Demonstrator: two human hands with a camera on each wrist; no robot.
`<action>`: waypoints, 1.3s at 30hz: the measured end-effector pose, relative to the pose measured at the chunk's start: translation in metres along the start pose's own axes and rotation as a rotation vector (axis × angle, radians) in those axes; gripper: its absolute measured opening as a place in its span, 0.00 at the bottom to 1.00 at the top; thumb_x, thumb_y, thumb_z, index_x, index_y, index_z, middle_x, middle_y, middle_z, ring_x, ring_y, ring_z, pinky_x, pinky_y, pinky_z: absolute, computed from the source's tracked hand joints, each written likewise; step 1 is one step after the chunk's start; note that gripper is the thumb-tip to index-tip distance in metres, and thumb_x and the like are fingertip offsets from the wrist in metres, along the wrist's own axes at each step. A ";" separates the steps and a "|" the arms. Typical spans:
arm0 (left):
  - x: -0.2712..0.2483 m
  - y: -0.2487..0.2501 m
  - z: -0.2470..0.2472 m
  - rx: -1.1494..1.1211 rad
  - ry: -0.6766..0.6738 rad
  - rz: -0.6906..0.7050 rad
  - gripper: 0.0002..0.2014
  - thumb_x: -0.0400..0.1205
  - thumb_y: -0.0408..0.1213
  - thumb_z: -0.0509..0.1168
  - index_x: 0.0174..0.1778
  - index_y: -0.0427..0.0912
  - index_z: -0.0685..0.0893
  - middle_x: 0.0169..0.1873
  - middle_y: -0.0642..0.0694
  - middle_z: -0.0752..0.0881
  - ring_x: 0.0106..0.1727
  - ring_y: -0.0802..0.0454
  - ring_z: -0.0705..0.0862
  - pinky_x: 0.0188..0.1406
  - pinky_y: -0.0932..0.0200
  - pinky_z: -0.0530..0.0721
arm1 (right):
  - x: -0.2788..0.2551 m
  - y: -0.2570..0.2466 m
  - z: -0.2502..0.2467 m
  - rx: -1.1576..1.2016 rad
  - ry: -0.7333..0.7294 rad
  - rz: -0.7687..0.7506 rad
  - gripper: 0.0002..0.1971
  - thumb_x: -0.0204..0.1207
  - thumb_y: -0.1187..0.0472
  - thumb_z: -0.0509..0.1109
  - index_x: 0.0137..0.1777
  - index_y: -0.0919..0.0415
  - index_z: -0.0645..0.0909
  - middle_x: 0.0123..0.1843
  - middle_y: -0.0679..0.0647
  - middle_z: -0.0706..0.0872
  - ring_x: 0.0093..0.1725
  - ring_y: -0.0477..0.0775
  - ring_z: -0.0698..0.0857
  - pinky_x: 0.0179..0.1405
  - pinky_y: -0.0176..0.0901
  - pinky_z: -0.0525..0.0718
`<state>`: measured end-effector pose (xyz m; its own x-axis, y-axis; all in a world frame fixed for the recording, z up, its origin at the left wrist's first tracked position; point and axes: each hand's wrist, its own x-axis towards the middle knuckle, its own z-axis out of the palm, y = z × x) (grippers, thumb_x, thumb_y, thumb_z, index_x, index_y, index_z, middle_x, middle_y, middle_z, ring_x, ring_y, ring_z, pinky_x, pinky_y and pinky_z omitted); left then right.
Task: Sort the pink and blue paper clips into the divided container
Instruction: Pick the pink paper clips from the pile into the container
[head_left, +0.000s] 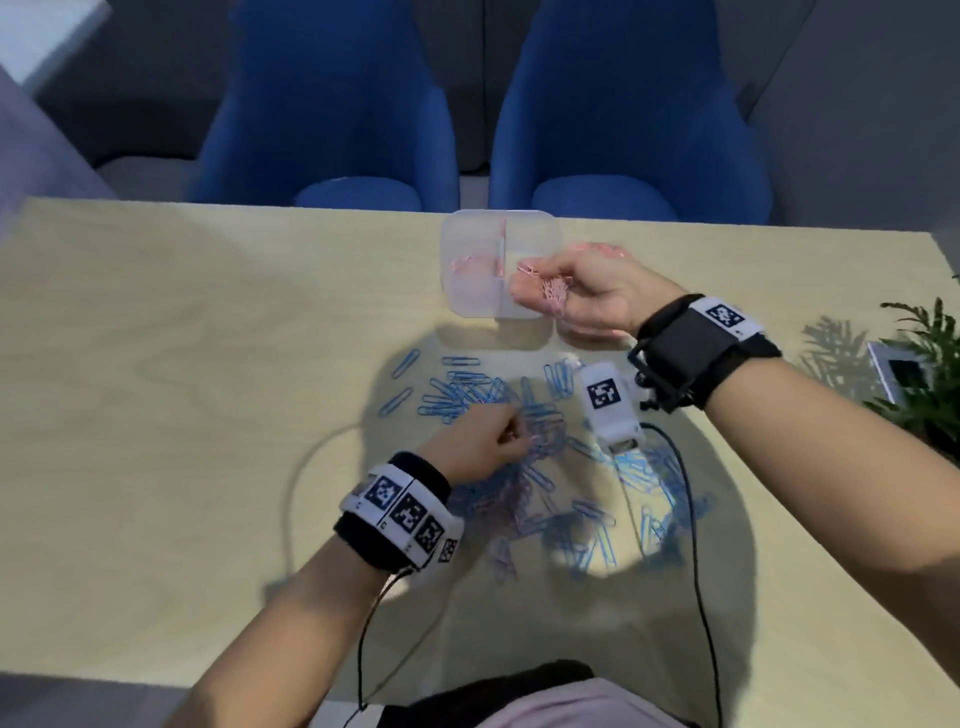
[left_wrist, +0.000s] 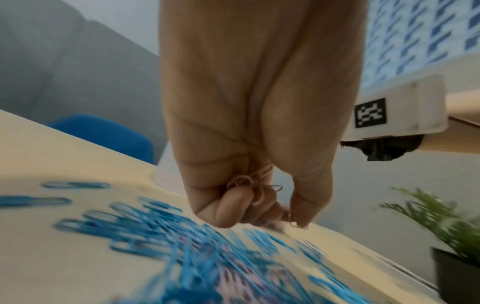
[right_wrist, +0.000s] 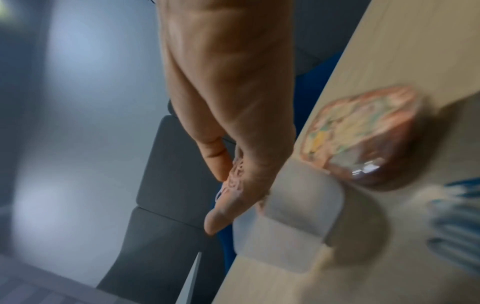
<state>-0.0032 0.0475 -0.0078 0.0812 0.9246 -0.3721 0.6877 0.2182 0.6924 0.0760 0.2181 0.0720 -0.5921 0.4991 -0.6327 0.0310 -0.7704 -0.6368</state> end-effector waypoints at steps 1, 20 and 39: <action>-0.003 -0.005 -0.008 -0.029 0.014 -0.029 0.08 0.83 0.39 0.60 0.39 0.42 0.72 0.30 0.51 0.73 0.30 0.56 0.70 0.32 0.60 0.67 | 0.008 -0.008 0.012 0.001 0.003 -0.007 0.11 0.81 0.74 0.54 0.43 0.74 0.77 0.33 0.66 0.87 0.27 0.60 0.89 0.29 0.49 0.90; 0.096 0.017 -0.140 0.021 0.531 -0.269 0.09 0.78 0.29 0.57 0.32 0.41 0.75 0.42 0.37 0.80 0.49 0.41 0.80 0.47 0.55 0.75 | 0.017 -0.019 0.011 -0.106 0.066 -0.145 0.07 0.74 0.58 0.62 0.45 0.59 0.80 0.58 0.50 0.83 0.56 0.56 0.84 0.58 0.41 0.80; 0.009 0.009 0.028 0.392 -0.096 0.257 0.08 0.78 0.34 0.65 0.51 0.45 0.86 0.50 0.45 0.83 0.55 0.48 0.80 0.46 0.58 0.74 | -0.079 0.166 -0.106 -1.580 0.207 -0.161 0.09 0.63 0.56 0.79 0.39 0.54 0.81 0.34 0.47 0.80 0.40 0.55 0.81 0.38 0.45 0.75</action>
<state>0.0244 0.0489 -0.0221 0.3380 0.8961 -0.2876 0.8553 -0.1650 0.4911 0.2134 0.0927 -0.0300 -0.5612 0.6746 -0.4796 0.8227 0.3912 -0.4125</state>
